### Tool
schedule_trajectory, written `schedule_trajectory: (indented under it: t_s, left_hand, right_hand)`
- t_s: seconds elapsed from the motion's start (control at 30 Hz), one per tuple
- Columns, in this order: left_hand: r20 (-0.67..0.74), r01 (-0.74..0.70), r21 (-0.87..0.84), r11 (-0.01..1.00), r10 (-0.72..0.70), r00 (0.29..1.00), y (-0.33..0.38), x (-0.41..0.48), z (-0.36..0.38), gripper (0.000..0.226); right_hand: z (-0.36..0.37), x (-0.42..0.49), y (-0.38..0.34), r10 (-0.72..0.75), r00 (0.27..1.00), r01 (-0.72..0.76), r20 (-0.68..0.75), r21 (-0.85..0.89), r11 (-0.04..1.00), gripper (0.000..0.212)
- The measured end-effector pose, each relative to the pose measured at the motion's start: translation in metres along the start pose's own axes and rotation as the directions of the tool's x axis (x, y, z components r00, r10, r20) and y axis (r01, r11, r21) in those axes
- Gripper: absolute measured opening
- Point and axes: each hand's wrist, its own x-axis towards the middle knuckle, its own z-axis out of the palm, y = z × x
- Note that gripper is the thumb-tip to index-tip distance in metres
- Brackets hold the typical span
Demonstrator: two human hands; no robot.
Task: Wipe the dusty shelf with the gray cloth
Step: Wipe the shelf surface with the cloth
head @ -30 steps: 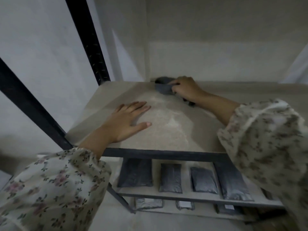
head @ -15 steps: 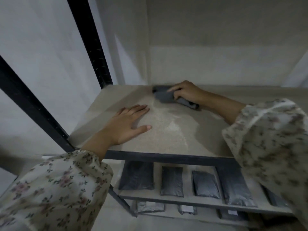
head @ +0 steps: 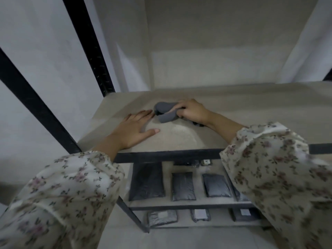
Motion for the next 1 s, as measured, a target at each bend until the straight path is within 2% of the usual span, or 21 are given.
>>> schedule_trajectory:
  t_s: [0.1,0.23,0.3,0.47,0.53,0.57,0.63,0.7,0.8,0.9,1.0]
  left_hand:
    - [0.007,-0.041,0.030,0.999,0.041,0.999,-0.001,-0.011,0.003,0.109]
    - [0.019,-0.139,0.125,0.982,0.138,0.990,-0.003,-0.027,0.007,0.123]
    - [-0.005,-0.151,0.144,0.978,0.153,0.988,-0.004,-0.030,0.008,0.124]
    - [-0.040,-0.137,0.128,0.982,0.144,0.989,-0.004,-0.025,0.008,0.116]
    - [-0.052,-0.138,0.127,0.982,0.145,0.988,-0.006,-0.025,0.009,0.113]
    - [-0.056,-0.139,0.124,0.983,0.146,0.988,-0.006,-0.026,0.010,0.112]
    - [-0.052,-0.140,0.117,0.983,0.147,0.988,-0.005,-0.027,0.009,0.112]
    - [-0.047,-0.139,0.110,0.984,0.145,0.988,-0.002,-0.028,0.008,0.112]
    - [-0.055,-0.127,0.109,0.986,0.133,0.990,0.002,-0.030,0.006,0.113]
    - [-0.063,-0.123,0.126,0.984,0.132,0.989,0.003,-0.032,0.007,0.118]
    - [-0.060,-0.117,0.130,0.985,0.125,0.990,0.001,-0.031,0.008,0.118]
  right_hand:
    - [0.008,-0.020,-0.005,-0.062,0.998,0.062,-0.014,0.023,0.998,0.036]
    - [0.008,-0.044,-0.010,-0.079,0.995,0.074,0.060,0.073,0.995,0.039]
    - [0.001,-0.043,-0.015,-0.037,0.997,0.027,0.074,0.124,0.992,0.041]
    - [-0.017,0.013,-0.011,0.143,0.978,-0.129,-0.151,0.097,0.987,0.035]
    - [-0.008,0.026,-0.001,0.199,0.969,-0.197,-0.148,0.033,0.980,0.036]
    - [-0.003,0.027,0.002,0.196,0.969,-0.206,-0.152,-0.054,0.977,0.036]
    - [0.003,0.023,0.006,0.126,0.981,-0.159,-0.149,-0.235,0.959,0.037]
    - [0.007,0.008,0.004,0.048,0.993,-0.076,-0.107,-0.278,0.957,0.036]
    - [0.013,-0.025,-0.002,-0.083,0.996,0.068,-0.042,-0.272,0.960,0.038]
    - [0.023,-0.069,-0.018,-0.126,0.992,0.119,-0.011,-0.245,0.962,0.039]
    - [0.025,-0.104,-0.032,-0.176,0.980,0.188,0.091,-0.153,0.970,0.041]
